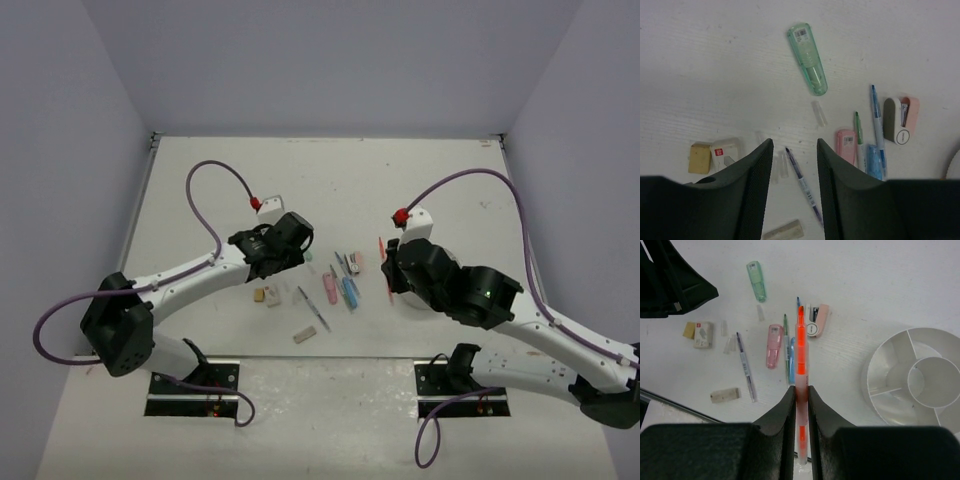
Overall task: Sort the stationery into containers
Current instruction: Close the pen cap on the pen.
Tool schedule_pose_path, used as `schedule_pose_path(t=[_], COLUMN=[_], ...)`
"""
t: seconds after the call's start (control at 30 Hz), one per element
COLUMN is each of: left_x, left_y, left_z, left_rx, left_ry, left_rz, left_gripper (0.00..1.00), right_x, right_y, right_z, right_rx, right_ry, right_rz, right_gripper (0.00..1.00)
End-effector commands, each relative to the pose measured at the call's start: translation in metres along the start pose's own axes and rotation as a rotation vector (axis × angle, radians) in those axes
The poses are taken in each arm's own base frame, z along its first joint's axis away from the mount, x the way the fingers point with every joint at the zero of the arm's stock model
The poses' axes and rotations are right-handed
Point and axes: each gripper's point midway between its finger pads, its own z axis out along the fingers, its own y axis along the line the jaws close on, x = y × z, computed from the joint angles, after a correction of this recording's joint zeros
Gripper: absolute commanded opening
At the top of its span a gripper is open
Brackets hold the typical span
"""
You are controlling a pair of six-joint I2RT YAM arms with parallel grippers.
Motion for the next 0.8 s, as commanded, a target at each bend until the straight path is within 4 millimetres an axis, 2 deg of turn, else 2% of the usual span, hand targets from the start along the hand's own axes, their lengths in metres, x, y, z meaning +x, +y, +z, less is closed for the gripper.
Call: schedule_pose_path(t=[0.0,0.07,0.17,0.47,0.77], left_x=[0.003,0.010,0.019,0.044,0.053], left_y=[0.000,0.007,0.010,0.025,0.034], left_z=[0.011,0.015,0.022,0.041,0.047], left_rx=[-0.078,-0.126,-0.154,-0.237,-0.275], left_ry=[0.007,0.030,0.056,0.116,0.128], left_rz=[-0.074,-0.059,-0.045,-0.023,-0.005], left_gripper=[0.41,0.29,0.21,0.20,0.22], right_x=[0.010,0.013,0.016,0.023,0.026], right_y=[-0.009,-0.011,-0.012,-0.010,-0.011], right_z=[0.009,0.014,0.017,0.023,0.023], right_rx=[0.068,0.087,0.093,0.089,0.088], right_ry=[0.016,0.023,0.024,0.044,0.050], right_rz=[-0.007,-0.016,-0.022,-0.028,-0.024], right_gripper=[0.00,0.00,0.00,0.00,0.00])
